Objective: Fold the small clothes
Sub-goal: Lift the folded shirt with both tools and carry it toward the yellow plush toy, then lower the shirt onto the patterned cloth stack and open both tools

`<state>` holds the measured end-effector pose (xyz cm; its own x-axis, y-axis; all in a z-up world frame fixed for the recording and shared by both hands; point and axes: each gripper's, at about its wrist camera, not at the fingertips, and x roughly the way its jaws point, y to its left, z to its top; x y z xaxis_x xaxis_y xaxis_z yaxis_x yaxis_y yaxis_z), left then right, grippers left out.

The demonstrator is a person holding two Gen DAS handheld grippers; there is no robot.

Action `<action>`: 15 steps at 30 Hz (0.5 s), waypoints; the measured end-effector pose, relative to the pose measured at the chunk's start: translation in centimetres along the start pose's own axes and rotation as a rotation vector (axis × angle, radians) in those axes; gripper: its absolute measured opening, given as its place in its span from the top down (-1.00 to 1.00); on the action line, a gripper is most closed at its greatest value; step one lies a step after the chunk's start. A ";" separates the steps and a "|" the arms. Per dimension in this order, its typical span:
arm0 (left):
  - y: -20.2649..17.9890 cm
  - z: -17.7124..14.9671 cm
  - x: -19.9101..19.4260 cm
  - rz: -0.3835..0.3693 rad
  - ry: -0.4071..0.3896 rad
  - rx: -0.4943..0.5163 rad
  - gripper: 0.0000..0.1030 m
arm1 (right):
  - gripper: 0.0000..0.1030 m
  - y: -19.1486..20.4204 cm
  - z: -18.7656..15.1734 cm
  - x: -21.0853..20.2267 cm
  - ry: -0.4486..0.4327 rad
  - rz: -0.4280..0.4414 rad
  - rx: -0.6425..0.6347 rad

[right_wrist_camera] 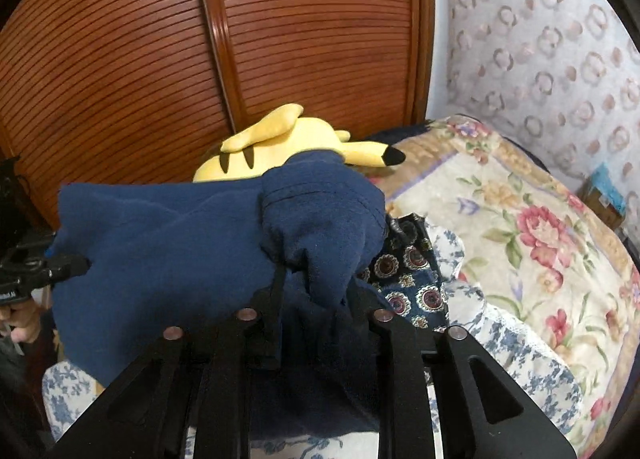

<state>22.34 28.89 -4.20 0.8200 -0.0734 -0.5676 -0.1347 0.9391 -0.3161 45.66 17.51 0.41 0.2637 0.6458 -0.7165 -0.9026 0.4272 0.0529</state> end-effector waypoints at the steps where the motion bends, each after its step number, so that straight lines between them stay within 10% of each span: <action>1: -0.1 -0.2 -0.3 0.002 0.004 0.002 0.75 | 0.40 -0.3 0.0 -0.1 -0.007 -0.012 0.008; 15: -3.0 0.2 -4.0 0.065 -0.048 0.137 0.01 | -0.10 0.4 -0.2 -4.4 -0.134 -0.170 0.063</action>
<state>19.58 26.38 -0.84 0.8380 0.0025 -0.5457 -0.1141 0.9787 -0.1708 44.14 14.75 3.44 0.4573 0.6376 -0.6200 -0.8191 0.5734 -0.0144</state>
